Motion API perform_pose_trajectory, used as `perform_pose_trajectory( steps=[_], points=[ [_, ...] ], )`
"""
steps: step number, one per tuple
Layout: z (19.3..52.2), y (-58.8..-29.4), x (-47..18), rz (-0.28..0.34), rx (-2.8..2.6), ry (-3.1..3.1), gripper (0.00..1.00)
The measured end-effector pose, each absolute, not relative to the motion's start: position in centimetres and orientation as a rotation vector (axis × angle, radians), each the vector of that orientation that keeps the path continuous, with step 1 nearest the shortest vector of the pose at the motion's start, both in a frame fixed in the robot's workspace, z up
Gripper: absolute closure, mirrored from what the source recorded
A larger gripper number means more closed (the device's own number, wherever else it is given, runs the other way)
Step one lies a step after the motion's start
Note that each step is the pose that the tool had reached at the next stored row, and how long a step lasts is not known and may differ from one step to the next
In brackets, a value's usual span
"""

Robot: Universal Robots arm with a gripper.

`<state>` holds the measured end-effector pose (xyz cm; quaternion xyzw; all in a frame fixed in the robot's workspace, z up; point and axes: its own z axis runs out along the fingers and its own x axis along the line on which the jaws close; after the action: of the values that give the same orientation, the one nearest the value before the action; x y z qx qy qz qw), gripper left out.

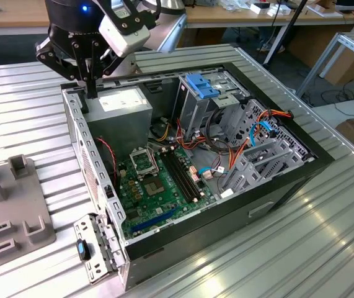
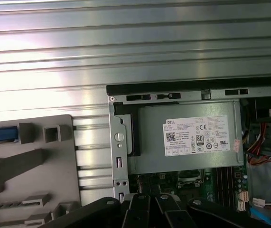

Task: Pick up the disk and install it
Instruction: 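Reach for the disk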

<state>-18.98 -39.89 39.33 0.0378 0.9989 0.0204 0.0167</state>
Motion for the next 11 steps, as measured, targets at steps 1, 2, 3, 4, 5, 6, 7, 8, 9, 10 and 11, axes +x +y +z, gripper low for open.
perform_pose_trajectory(
  steps=[1,2,3,4,5,6,7,8,9,10,11],
  points=[
    [39.33,-39.89,-19.03,0.064,0.117,3.105,0.89],
    [39.33,-39.89,-19.03,0.064,0.117,3.105,0.89],
    [39.33,-39.89,-19.05,0.064,0.117,3.105,0.89],
    [39.33,-39.89,-19.07,0.064,0.117,3.105,0.89],
    [39.33,-39.89,-19.08,0.064,0.117,3.105,0.89],
    [39.33,-39.89,-19.09,0.064,0.117,3.105,0.89],
    [39.33,-39.89,-19.1,0.063,0.117,3.105,0.89],
    [39.33,-39.89,-19.1,0.063,0.117,3.105,0.89],
    [39.33,-39.89,-19.11,0.064,0.117,3.105,0.89],
    [39.33,-39.89,-19.11,0.064,0.117,3.105,0.89],
    [39.33,-39.89,-19.11,0.063,0.117,3.105,0.89]
  ],
)
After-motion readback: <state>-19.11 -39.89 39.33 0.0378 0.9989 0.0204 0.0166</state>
